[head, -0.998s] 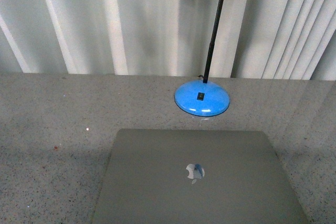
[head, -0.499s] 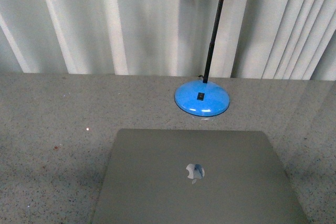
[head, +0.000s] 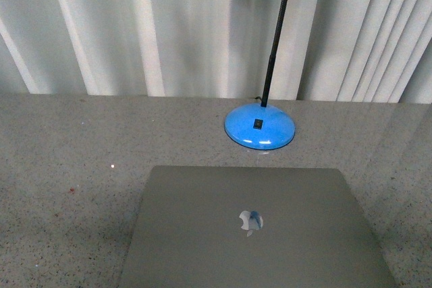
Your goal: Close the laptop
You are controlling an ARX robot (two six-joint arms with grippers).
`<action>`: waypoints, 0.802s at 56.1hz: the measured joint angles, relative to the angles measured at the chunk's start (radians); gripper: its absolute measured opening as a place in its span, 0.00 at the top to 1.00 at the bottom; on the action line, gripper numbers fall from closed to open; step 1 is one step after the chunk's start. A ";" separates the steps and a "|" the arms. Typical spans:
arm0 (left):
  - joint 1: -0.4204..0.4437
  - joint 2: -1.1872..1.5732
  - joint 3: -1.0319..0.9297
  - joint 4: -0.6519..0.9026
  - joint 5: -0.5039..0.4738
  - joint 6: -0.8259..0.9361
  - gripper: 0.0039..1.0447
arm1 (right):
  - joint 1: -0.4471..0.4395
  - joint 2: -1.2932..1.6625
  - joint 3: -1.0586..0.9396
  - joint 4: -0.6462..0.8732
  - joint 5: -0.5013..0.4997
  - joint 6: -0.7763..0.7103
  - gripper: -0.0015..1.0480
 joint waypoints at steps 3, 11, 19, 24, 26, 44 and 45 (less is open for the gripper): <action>0.000 -0.034 0.000 -0.032 0.000 0.000 0.97 | 0.000 -0.037 0.000 -0.035 0.000 0.000 0.97; 0.000 -0.101 0.000 -0.098 0.000 0.000 0.97 | 0.000 -0.108 0.000 -0.104 0.000 0.000 0.97; 0.000 -0.159 0.000 -0.155 0.000 0.000 0.97 | 0.000 -0.171 0.000 -0.165 0.000 0.000 0.97; 0.000 -0.186 0.000 -0.182 0.000 0.000 0.97 | 0.000 -0.204 0.000 -0.197 0.000 0.000 0.97; 0.000 -0.204 0.000 -0.201 0.000 0.000 0.97 | 0.000 -0.220 0.000 -0.213 0.000 0.000 0.97; 0.000 -0.363 0.000 -0.392 0.003 0.000 0.97 | 0.000 -0.317 0.000 -0.310 0.000 0.000 0.97; 0.000 -0.396 0.000 -0.428 0.003 0.000 0.97 | 0.000 -0.345 0.001 -0.345 0.000 0.000 0.97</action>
